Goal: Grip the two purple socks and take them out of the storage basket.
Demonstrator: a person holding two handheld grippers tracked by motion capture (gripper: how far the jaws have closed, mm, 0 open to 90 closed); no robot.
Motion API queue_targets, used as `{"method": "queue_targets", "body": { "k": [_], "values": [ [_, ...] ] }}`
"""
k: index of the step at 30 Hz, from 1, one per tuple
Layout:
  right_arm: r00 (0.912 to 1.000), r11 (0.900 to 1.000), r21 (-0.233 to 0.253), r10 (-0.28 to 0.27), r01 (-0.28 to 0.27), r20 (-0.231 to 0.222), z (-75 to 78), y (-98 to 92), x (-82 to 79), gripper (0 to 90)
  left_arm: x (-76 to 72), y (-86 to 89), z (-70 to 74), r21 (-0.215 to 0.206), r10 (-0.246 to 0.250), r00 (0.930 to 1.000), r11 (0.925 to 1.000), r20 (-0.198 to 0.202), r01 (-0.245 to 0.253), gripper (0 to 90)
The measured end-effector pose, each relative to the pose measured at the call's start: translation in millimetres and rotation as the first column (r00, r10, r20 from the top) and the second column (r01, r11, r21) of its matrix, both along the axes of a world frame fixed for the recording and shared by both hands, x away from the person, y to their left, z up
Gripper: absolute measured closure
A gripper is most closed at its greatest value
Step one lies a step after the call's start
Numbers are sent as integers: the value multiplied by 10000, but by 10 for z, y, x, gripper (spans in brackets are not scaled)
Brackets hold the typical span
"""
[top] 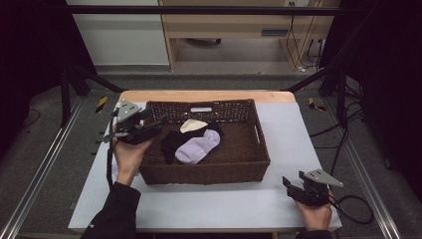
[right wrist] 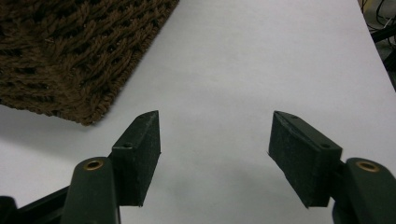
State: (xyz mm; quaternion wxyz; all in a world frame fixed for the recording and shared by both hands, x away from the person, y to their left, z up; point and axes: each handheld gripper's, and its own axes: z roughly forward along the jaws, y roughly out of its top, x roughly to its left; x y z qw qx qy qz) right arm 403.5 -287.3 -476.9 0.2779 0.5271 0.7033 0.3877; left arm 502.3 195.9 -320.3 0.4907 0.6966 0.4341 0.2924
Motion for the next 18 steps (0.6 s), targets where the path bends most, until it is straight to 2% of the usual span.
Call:
{"method": "queue_targets", "body": {
  "k": [7, 10, 12, 15, 18],
  "values": [
    [10000, 9999, -152, 21, -21, -20, -2, -6, 20, 351, 218, -282, -52, 220, -250, 9995, 9994, -199, 254, 373],
    [10000, 9999, -143, 38, -38, -5, -1, -8, 17, 355, 300, -431, -96, 575, -344, 9988, 9977, -337, 363, 369],
    [10000, 9998, -184, 56, -56, -11, -1, -7, 18, 362, 350, -524, -123, 604, -479, 9980, 9969, -422, 504, 368],
    [10000, 9997, -230, 74, -75, -20, -3, -7, 20, 364, 422, -662, -168, 876, -652, 9966, 9937, -511, 695, 362],
    [10000, 9997, -227, 80, -81, -22, -3, -9, 21, 364, 509, -810, -244, 904, -825, 9940, 9919, -719, 889, 358]
  ]
}}
